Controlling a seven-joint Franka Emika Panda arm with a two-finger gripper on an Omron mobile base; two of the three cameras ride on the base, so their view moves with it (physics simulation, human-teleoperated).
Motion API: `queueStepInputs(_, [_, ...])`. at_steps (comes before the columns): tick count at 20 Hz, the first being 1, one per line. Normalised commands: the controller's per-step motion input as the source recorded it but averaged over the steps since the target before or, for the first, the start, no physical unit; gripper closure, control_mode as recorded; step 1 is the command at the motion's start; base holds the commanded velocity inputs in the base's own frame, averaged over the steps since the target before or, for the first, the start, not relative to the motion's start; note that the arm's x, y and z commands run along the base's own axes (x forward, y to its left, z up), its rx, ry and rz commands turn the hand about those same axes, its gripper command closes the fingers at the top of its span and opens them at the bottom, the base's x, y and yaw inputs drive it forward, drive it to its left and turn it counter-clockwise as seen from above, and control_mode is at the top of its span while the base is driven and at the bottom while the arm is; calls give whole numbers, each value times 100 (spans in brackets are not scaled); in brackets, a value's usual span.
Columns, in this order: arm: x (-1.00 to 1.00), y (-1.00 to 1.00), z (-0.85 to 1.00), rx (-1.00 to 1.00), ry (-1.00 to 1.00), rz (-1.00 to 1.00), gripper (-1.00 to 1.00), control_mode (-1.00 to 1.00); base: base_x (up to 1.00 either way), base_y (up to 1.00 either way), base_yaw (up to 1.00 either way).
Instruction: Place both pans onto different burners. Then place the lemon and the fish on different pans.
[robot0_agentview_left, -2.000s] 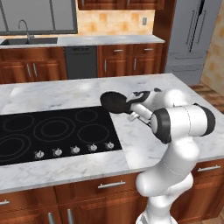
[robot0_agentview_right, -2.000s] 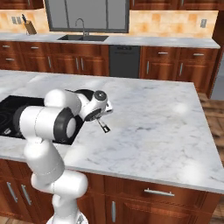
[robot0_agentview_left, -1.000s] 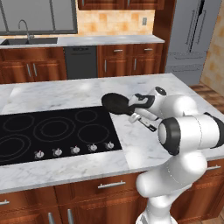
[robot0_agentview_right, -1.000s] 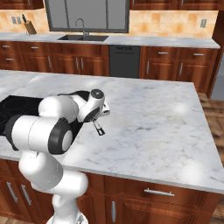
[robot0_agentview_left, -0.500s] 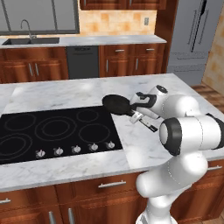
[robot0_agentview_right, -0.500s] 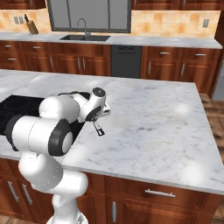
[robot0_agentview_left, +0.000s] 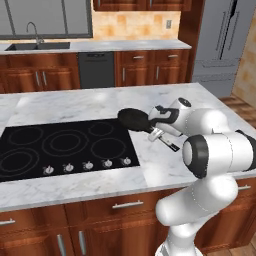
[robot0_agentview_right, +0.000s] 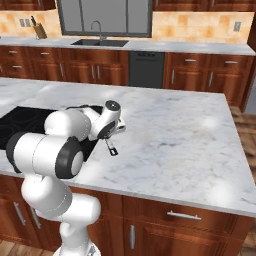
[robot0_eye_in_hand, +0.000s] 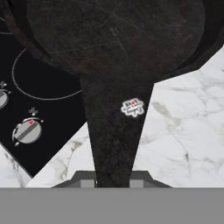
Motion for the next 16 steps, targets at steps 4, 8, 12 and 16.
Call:
queueStepInputs(4, [0,0,0,0,0,0,100,100,0,30,0])
queueStepInputs(8, [0,0,0,0,0,0,100,100,0,44,0])
queueStepInputs(12, [0,0,0,0,0,0,100,100,0,52,0])
queueStepInputs(16, [0,0,0,0,0,0,100,100,0,53,0])
